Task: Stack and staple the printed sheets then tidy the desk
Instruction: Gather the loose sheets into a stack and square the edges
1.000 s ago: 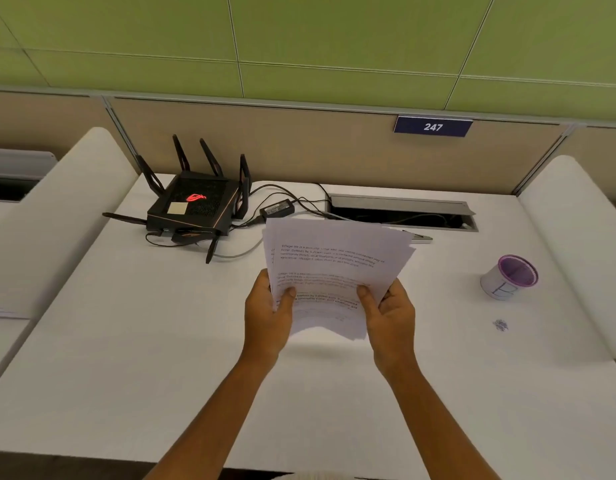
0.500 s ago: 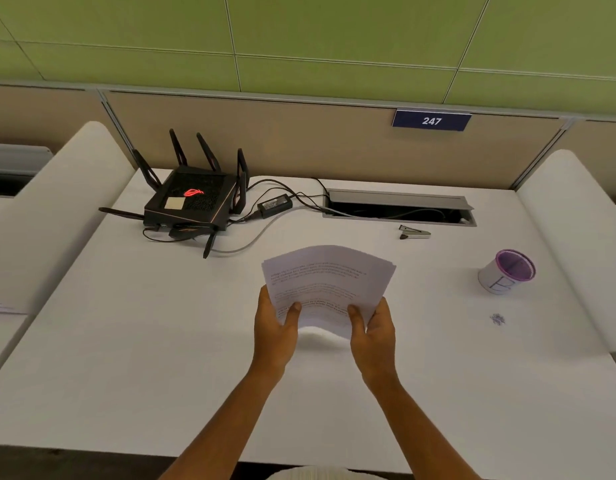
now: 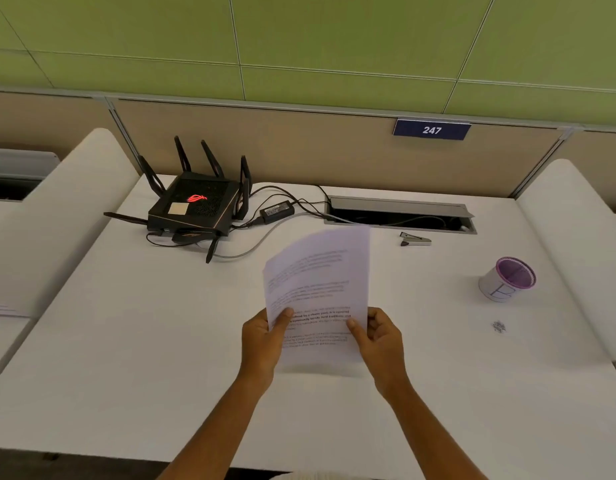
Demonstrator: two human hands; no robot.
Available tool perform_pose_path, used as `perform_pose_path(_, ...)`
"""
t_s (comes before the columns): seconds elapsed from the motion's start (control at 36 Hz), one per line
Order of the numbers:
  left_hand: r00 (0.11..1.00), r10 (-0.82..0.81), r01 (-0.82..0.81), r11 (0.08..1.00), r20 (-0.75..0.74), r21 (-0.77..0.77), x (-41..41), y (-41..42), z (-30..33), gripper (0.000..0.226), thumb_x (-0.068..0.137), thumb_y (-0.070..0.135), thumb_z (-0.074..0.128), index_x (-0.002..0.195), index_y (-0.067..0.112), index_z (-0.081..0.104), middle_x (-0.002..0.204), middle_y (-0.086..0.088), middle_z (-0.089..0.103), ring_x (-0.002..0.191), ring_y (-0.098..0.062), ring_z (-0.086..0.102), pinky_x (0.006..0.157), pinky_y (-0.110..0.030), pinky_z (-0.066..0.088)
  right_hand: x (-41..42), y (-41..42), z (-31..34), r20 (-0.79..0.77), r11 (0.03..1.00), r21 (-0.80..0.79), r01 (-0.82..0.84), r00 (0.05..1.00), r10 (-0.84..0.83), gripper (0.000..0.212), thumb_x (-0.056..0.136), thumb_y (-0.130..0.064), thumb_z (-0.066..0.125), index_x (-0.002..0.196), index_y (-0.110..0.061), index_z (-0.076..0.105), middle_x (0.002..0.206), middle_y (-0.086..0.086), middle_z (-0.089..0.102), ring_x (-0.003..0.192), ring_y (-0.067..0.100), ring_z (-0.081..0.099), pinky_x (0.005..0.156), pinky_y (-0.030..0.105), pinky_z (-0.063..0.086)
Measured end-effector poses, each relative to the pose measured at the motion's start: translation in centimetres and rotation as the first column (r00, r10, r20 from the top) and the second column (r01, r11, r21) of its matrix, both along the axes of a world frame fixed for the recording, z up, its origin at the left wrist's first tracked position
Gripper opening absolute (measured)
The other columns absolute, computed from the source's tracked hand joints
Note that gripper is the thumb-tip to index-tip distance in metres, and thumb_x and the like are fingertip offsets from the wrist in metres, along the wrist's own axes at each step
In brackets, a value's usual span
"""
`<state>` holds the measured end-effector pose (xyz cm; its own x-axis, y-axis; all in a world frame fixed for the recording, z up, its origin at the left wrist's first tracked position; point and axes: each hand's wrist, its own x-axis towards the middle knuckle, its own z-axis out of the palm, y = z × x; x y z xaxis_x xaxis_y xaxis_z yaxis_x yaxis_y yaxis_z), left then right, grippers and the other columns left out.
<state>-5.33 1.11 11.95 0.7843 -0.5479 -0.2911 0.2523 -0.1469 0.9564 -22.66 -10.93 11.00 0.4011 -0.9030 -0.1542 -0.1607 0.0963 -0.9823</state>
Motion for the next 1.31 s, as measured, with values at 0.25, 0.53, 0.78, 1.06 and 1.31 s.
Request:
perform_pose_path(0.25,0.960,0.128,-0.173,0.970,-0.251,-0.168,-0.2,0.8,1.0,0.028,0.098,0.025,0.073,0.126,0.027,0.076,0.119,0.006,0.081,0.109,-0.015,0.078,0.087,-0.033,0.064,-0.4,1.3,0.3,0.310,0.928,0.374,0.000,0.943,-0.124,0.040,0.089,-0.007,0.075,0.129,-0.005,0.068,0.121,0.014,0.077,0.111,0.031,0.074,0.088,0.043,0.063)
perform_pose_path(0.53,0.903,0.104,-0.209,0.954,-0.418,-0.214,-1.6,1.0,0.5,0.033,0.100,0.019,0.070,0.132,0.029,0.070,0.126,0.000,0.079,0.113,-0.023,0.078,0.098,-0.050,0.061,0.9,2.2,0.5,0.203,0.891,0.452,0.048,0.967,-0.155,0.036,0.090,-0.006,0.077,0.125,-0.013,0.070,0.118,0.004,0.079,0.107,0.027,0.076,0.090,0.048,0.063)
perform_pose_path(0.78,0.984,-0.019,0.030,0.998,-0.176,0.060,6.7,4.9,-0.4,0.031,0.099,0.035,0.072,0.130,0.036,0.072,0.123,0.004,0.079,0.112,-0.027,0.075,0.094,-0.053,0.064,-2.9,-2.5,1.3,-0.058,0.962,0.272,-0.008,0.998,0.024,0.026,0.091,-0.008,0.078,0.116,-0.012,0.074,0.108,0.005,0.082,0.093,0.027,0.080,0.084,0.050,0.065)
perform_pose_path(1.06,0.990,-0.139,0.137,0.987,0.025,0.086,6.0,1.6,2.4,0.024,0.088,0.022,0.086,0.109,0.025,0.074,0.107,0.000,0.081,0.098,-0.023,0.078,0.084,-0.040,0.066,-2.3,-2.5,2.8,-0.024,0.995,0.000,0.098,0.995,-0.098,0.018,0.095,-0.014,0.074,0.113,-0.019,0.075,0.102,-0.007,0.080,0.090,0.009,0.076,0.072,0.020,0.062)
perform_pose_path(1.31,0.998,-0.025,0.032,0.995,-0.066,0.098,3.0,2.0,-0.7,0.020,0.082,0.016,0.091,0.094,0.024,0.078,0.088,0.009,0.082,0.091,-0.022,0.077,0.075,-0.028,0.064,-1.8,0.0,-2.3,-0.044,0.979,0.107,0.172,0.985,-0.168,0.023,0.093,-0.012,0.077,0.114,-0.020,0.073,0.106,-0.003,0.079,0.103,0.019,0.076,0.088,0.036,0.064)
